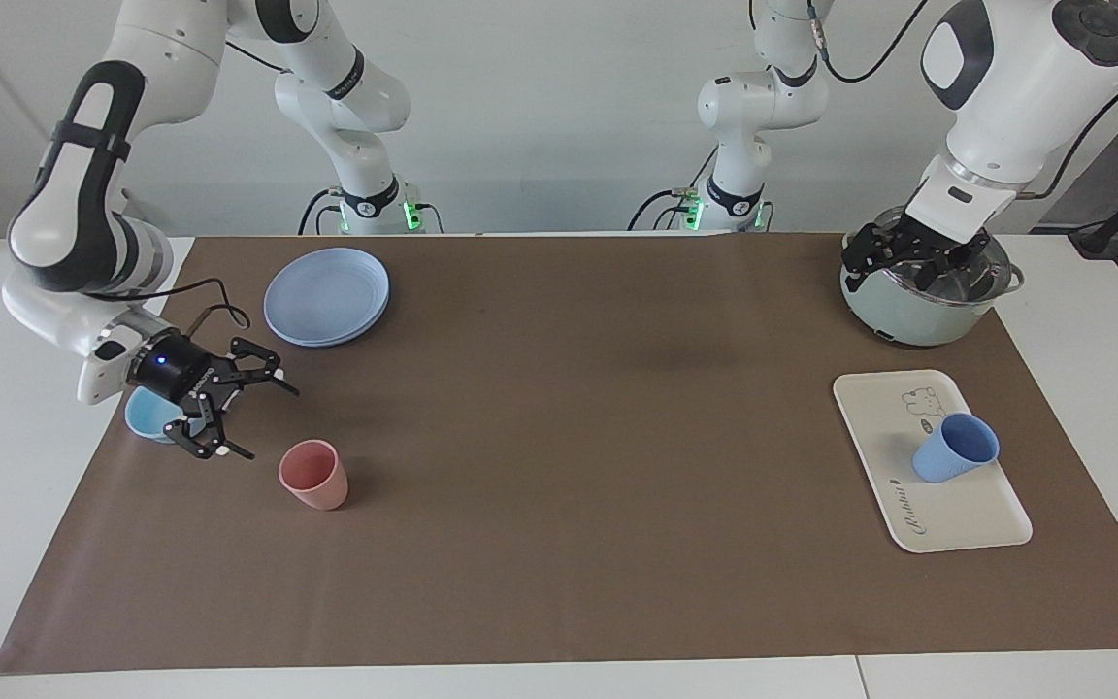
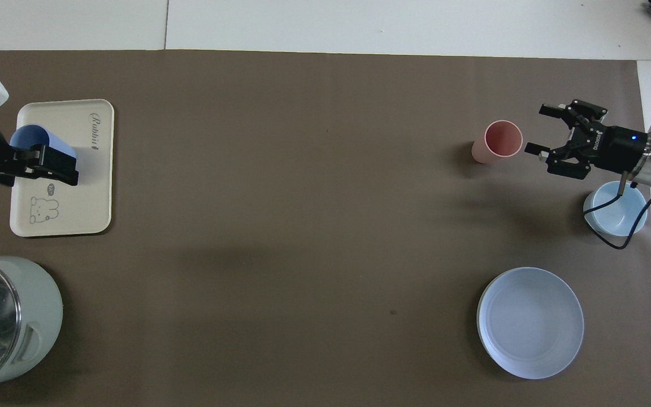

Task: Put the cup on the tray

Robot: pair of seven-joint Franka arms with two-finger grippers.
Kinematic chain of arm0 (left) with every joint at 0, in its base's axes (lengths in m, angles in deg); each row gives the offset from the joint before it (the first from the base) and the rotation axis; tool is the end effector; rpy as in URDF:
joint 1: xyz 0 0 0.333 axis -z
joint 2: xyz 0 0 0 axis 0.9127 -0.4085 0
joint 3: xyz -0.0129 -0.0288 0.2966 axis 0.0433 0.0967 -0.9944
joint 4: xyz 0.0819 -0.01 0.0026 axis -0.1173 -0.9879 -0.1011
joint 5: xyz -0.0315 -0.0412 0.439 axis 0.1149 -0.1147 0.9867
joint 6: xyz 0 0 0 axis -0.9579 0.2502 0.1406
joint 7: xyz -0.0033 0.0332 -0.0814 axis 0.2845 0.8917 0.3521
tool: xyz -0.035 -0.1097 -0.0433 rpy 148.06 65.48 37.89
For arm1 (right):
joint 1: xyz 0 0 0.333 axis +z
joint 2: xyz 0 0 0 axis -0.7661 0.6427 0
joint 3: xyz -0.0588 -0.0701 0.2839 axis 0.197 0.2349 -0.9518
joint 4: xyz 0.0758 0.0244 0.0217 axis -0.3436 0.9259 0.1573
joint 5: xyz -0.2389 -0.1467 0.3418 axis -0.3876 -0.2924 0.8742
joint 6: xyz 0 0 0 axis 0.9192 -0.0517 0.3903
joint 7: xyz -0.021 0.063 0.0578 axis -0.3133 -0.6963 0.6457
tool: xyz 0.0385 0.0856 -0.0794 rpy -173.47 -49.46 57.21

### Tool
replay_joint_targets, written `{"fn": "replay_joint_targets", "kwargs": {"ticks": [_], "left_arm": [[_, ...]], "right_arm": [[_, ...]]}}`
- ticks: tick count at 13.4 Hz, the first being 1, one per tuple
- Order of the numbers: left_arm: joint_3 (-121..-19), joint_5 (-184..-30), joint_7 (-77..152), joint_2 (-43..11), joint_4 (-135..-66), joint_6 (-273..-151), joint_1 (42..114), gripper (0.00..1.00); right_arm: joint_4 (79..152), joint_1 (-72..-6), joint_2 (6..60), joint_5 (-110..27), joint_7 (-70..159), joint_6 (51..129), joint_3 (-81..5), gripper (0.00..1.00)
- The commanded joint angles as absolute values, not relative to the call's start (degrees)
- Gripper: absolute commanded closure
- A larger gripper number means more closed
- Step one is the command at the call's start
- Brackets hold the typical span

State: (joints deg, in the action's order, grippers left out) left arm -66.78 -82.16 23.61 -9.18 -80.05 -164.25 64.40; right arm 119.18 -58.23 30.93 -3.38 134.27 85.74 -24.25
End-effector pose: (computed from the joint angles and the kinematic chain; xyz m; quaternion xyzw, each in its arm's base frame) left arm 0.6177 -0.0486 0.5658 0.9995 -0.0267 -0.0169 0.0084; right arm 0.6600 -0.0958 0.3693 -0.7874 -0.3621 -0.3873 0.3144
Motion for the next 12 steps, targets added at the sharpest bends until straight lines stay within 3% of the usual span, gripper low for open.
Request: {"fn": "replay_joint_targets", "kwargs": {"ticks": [1,6,9,12], "left_arm": [[-67.39,-80.64,24.58,-8.01,-80.68,-165.71,65.19,0.00],[-67.65,-80.64,24.05,-7.75,-80.95,-165.45,64.57,0.00],[-68.09,-80.73,23.70,-7.40,-81.21,-165.09,64.48,0.00],[-68.09,-80.73,23.70,-7.31,-81.47,-165.45,64.13,0.00]], "right_arm": [[121.08,-55.11,27.00,-14.97,123.88,91.63,-24.20,0.00],[117.92,-48.97,21.90,-55.35,77.11,93.50,-24.37,0.00],[116.95,-46.67,19.44,-65.79,52.62,91.31,-25.43,0.00],[108.10,-46.75,19.61,-70.91,45.11,76.25,-25.52,0.00]]}}
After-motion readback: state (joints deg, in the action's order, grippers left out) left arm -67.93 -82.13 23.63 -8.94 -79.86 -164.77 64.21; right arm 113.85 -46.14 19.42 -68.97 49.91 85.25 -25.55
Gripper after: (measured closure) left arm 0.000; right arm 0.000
